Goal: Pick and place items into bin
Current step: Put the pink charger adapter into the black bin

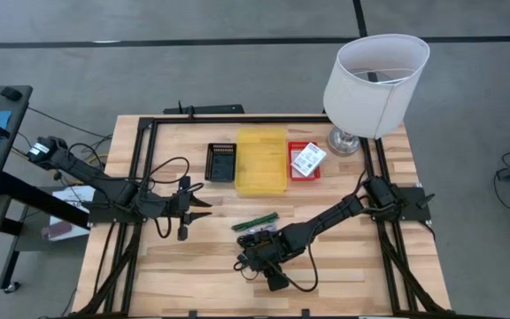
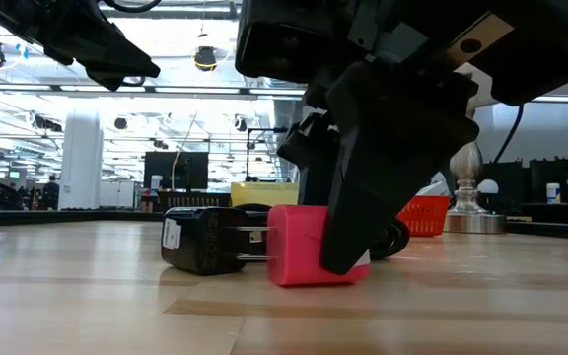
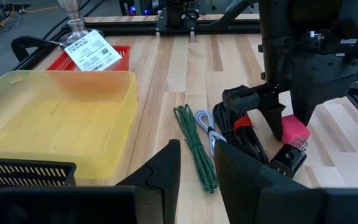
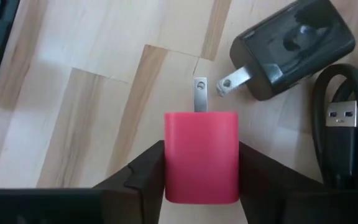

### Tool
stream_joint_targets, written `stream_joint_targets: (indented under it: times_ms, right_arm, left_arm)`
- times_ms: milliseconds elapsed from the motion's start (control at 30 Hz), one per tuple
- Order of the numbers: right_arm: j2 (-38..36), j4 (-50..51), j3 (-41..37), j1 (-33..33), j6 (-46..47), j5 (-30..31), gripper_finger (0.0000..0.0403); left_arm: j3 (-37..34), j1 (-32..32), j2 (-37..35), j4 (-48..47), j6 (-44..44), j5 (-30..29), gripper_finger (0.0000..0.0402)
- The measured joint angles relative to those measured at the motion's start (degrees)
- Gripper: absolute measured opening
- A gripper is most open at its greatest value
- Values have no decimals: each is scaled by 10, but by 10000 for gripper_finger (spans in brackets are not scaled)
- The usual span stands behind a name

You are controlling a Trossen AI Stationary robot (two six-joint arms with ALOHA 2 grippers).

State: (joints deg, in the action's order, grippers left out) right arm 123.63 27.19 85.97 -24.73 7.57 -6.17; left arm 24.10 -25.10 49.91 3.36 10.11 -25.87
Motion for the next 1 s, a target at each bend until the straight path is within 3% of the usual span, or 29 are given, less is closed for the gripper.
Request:
stream_joint_targets:
  times_ms: [233, 600, 1000]
  right_arm:
    - [0, 31, 16, -6, 4, 0, 143]
    - [0, 83, 59, -10, 1, 2, 161]
    - [0, 164, 120, 5, -25, 6, 145]
  left_arm:
    - [0, 0, 0, 0, -1, 0, 91]
    - [0, 0, 0, 0, -32, -1, 91]
    - [0, 0, 0, 7, -48, -4, 91]
